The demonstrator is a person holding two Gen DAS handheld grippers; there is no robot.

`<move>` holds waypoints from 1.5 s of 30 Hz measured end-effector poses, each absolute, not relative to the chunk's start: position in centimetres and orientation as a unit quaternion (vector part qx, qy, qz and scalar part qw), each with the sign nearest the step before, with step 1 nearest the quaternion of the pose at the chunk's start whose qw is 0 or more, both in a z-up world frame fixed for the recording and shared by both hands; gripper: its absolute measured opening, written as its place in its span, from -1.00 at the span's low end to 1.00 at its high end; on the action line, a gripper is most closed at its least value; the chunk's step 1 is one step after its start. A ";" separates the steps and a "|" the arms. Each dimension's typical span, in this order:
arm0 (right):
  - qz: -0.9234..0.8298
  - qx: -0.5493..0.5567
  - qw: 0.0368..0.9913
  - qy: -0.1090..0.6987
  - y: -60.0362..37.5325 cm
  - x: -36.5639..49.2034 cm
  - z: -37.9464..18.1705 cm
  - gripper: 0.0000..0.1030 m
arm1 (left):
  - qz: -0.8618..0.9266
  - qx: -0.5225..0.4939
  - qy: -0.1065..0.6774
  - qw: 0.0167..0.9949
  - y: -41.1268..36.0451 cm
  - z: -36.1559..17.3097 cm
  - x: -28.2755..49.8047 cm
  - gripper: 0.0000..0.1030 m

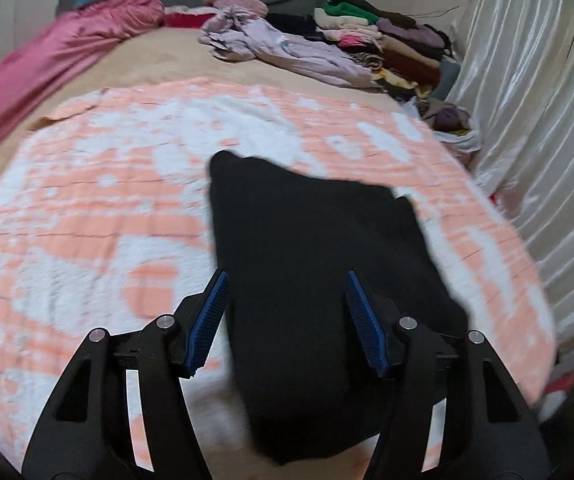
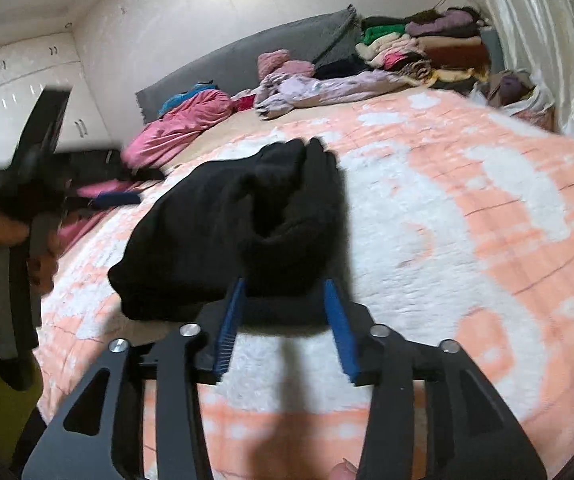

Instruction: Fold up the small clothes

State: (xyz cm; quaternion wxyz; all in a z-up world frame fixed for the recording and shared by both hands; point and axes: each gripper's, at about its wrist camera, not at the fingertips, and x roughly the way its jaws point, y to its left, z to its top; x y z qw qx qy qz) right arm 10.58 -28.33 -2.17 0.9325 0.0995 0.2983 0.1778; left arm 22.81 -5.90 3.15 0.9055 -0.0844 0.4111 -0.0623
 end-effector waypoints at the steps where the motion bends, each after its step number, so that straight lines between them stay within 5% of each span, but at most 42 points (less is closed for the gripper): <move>1: 0.173 0.098 0.935 0.295 -28.9 11.1 -1.8 -0.16 | -0.057 -0.077 0.408 0.908 -5.7 2.8 22.5 0.00; 5: 0.168 0.097 0.941 0.278 -30.0 12.2 0.8 -0.15 | -0.055 -0.054 0.399 0.914 -6.2 1.3 21.5 -0.02; 7: 0.180 0.097 0.937 0.282 -29.8 14.0 2.2 -0.14 | -0.061 -0.041 0.398 0.914 -7.0 0.3 21.1 -0.27; 18: 0.215 0.079 0.881 0.415 -25.0 27.7 0.9 -0.14 | -0.095 -0.034 0.378 0.920 -6.6 0.3 19.9 -0.28; 27: 0.200 0.085 0.865 0.452 -23.8 30.4 -1.3 -0.13 | -0.112 -0.029 0.378 0.918 -6.7 0.3 19.2 -0.14; 32: 0.222 0.078 0.868 0.437 -23.2 29.9 -0.6 -0.80 | -0.115 -0.033 0.380 0.917 -6.7 0.2 19.1 -0.12; 45: 0.175 -0.011 0.899 0.401 -24.0 29.0 0.1 -0.87 | -0.138 -0.055 0.383 0.912 -6.8 0.6 18.9 -0.06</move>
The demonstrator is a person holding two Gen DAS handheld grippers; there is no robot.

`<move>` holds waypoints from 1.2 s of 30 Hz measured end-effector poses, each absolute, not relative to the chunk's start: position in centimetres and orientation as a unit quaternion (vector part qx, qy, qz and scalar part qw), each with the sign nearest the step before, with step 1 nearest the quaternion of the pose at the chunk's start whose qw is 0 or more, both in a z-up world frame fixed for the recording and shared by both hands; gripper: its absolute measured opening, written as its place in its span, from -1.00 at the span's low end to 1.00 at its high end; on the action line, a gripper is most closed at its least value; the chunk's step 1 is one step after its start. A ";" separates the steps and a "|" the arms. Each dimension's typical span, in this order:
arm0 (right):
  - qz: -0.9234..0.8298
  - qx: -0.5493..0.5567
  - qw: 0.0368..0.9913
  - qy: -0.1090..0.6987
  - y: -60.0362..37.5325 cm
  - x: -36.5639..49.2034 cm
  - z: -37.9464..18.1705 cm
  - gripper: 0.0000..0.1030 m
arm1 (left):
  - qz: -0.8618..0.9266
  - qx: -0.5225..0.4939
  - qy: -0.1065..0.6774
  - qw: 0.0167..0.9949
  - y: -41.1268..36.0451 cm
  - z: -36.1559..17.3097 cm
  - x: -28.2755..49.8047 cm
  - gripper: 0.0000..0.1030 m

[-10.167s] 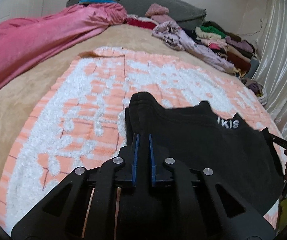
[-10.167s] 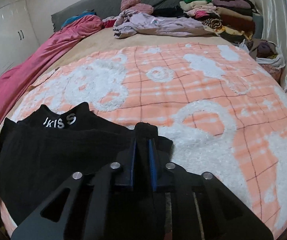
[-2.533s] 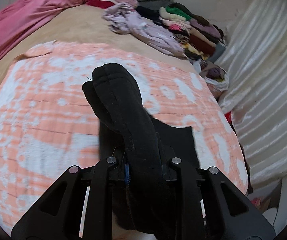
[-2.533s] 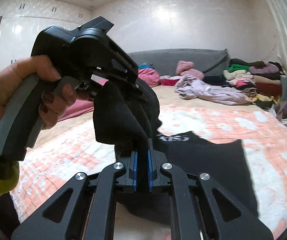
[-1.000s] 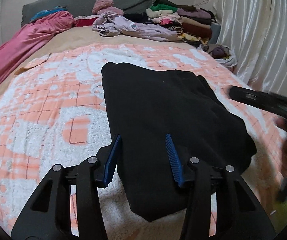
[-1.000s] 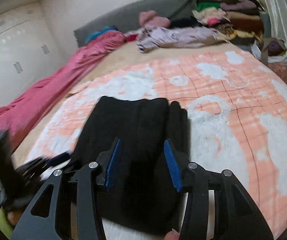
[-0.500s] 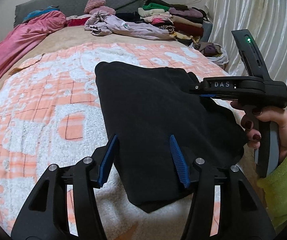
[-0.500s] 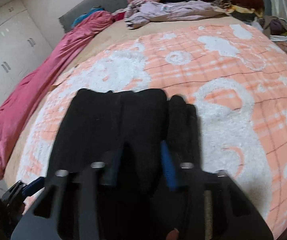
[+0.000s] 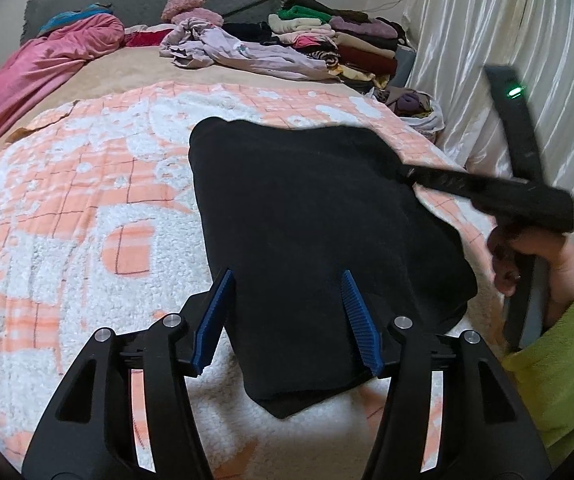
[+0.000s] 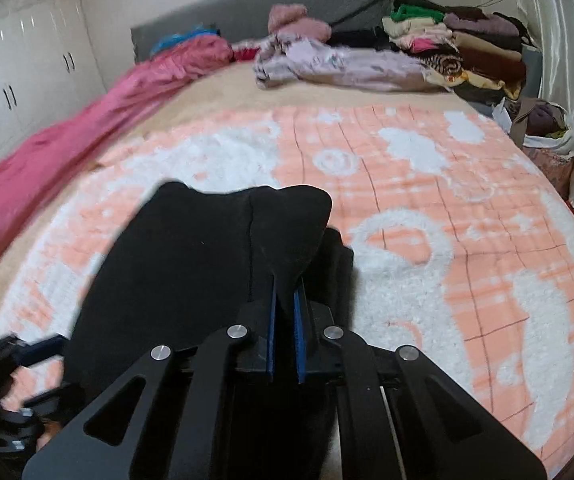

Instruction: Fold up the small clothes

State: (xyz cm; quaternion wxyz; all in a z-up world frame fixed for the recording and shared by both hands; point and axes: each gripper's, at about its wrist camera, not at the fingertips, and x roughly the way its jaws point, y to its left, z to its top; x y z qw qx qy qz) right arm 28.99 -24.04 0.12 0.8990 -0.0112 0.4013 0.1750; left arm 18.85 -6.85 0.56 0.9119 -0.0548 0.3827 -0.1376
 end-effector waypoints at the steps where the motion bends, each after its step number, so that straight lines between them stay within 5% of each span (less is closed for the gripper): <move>1: 0.171 -0.012 0.895 0.412 -24.0 29.4 -0.8 -0.86 | -0.137 -0.056 0.385 0.911 -6.9 0.5 18.9 -0.04; 4: 0.167 -0.010 0.894 0.416 -24.0 29.8 -2.6 -0.81 | -0.140 -0.062 0.386 0.910 -6.8 0.2 18.8 0.00; 7: 0.176 0.028 0.895 0.409 -25.1 29.4 -1.8 -0.52 | -0.143 -0.070 0.388 0.908 -6.5 -0.2 18.8 0.04; 22: 0.268 0.151 0.861 0.406 -28.7 22.1 -0.1 -0.18 | -0.141 -0.113 0.390 0.903 -4.1 -0.2 17.6 0.04; 24: 0.277 0.181 0.847 0.416 -28.9 22.4 -0.9 -0.19 | -0.140 -0.113 0.393 0.902 -4.1 -0.5 17.5 0.04; 26: 0.283 0.185 0.838 0.427 -28.7 22.5 -1.5 -0.66 | -0.140 -0.113 0.396 0.900 -4.2 -0.6 17.4 0.03; 36: 0.243 0.115 0.860 0.434 -29.3 21.1 -2.2 -0.67 | -0.155 -0.096 0.406 0.895 -5.3 -1.3 17.0 -0.06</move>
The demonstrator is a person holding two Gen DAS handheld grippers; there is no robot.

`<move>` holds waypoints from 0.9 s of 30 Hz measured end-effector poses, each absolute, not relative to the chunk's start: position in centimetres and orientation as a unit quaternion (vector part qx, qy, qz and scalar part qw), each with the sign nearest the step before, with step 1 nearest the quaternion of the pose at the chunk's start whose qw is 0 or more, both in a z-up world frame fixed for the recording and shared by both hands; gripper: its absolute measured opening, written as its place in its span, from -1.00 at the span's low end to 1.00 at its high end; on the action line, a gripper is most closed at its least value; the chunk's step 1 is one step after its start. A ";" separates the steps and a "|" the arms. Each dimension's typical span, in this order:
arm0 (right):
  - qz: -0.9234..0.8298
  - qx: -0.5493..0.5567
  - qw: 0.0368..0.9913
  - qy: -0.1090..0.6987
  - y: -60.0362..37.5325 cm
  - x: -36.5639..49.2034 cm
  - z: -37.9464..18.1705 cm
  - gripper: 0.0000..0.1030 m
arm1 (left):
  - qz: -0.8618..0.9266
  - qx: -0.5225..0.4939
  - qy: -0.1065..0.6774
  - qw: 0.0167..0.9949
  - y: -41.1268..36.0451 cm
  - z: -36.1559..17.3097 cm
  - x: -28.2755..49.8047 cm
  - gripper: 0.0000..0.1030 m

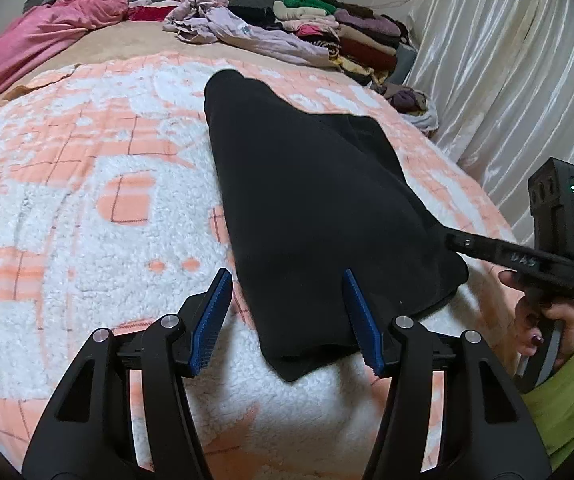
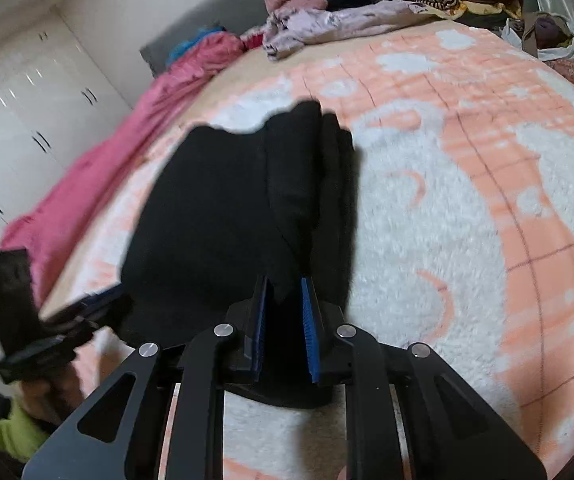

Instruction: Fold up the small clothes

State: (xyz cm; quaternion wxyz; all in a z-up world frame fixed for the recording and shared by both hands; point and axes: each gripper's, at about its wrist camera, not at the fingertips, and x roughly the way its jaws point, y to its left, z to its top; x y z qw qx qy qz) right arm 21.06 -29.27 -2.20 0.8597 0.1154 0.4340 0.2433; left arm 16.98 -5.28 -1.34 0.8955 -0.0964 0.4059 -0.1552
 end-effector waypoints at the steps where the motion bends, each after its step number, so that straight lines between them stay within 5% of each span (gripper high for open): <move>1: 0.240 0.110 0.863 0.431 -29.1 21.0 -2.5 -0.64 | -0.154 -0.098 0.407 0.895 -5.2 -1.4 17.0 -0.06; 9: 0.222 0.101 0.878 0.412 -28.6 19.8 -2.1 -0.40 | -0.148 -0.094 0.406 0.897 -5.2 -1.2 17.0 -0.04; 13: 0.182 0.064 0.899 0.394 -27.7 19.2 -1.6 -0.09 | -0.145 -0.094 0.405 0.898 -5.0 -1.1 17.0 -0.03; 19: 0.162 0.046 0.908 0.383 -27.7 18.8 -1.4 0.03 | -0.144 -0.095 0.404 0.898 -5.0 -1.1 16.9 0.00; 27: 0.146 0.042 0.923 0.353 -28.0 17.2 0.5 0.57 | -0.136 -0.094 0.393 0.905 -4.6 -0.2 16.1 0.19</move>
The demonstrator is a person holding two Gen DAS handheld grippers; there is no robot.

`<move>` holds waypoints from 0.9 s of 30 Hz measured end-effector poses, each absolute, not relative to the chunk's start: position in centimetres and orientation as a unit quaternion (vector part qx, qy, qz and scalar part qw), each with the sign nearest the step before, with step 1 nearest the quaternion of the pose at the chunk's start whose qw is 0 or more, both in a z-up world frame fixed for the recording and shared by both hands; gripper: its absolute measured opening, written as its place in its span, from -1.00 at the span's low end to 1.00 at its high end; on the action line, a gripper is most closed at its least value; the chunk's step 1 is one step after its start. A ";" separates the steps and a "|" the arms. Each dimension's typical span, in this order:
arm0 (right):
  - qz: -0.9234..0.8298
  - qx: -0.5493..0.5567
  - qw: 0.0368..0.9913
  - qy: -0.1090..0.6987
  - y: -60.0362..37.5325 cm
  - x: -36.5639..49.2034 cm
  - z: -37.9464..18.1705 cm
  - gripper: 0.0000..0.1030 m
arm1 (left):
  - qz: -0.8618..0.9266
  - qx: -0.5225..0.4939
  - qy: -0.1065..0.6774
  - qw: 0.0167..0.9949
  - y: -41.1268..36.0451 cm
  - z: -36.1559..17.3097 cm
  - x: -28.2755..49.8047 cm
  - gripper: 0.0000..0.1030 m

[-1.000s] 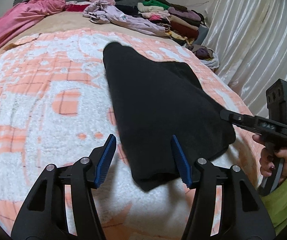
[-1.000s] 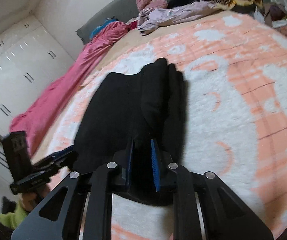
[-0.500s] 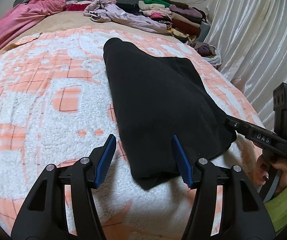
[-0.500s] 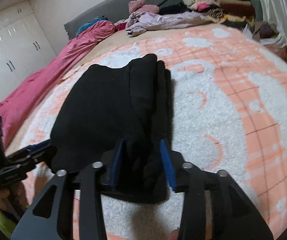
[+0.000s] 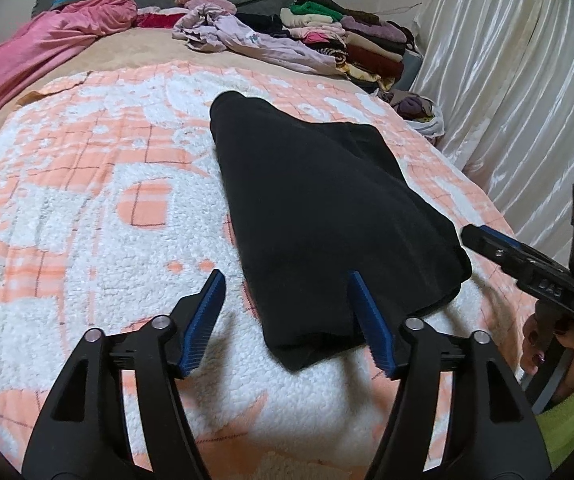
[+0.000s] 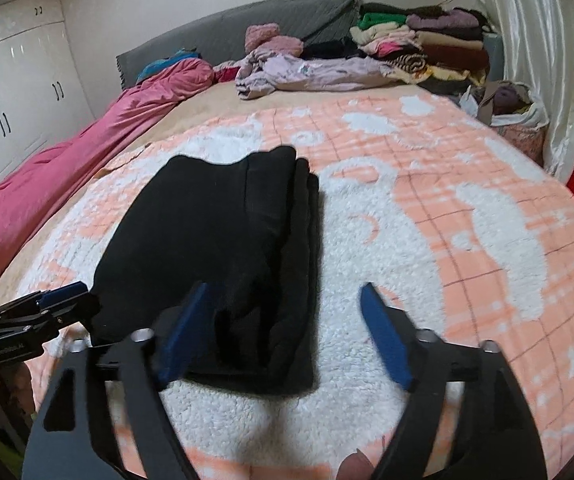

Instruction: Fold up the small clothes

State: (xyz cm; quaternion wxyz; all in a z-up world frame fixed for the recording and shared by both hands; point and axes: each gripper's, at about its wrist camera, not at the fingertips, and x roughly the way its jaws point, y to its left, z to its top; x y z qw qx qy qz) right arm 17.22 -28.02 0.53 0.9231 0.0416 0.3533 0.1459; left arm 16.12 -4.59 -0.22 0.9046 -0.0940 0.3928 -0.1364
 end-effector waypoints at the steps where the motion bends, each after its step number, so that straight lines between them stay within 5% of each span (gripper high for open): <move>1: 0.148 0.046 0.926 0.345 -28.1 16.8 0.9 0.59 | -0.133 -0.093 0.390 0.906 -4.5 -0.1 15.9 0.27; 9: 0.142 0.044 0.945 0.290 -27.8 13.6 3.2 0.88 | -0.110 -0.092 0.369 0.918 -3.1 1.2 13.7 0.81; 27: 0.138 0.019 0.945 0.297 -26.4 7.2 1.9 0.91 | -0.074 -0.061 0.376 0.922 -2.9 0.4 7.1 0.81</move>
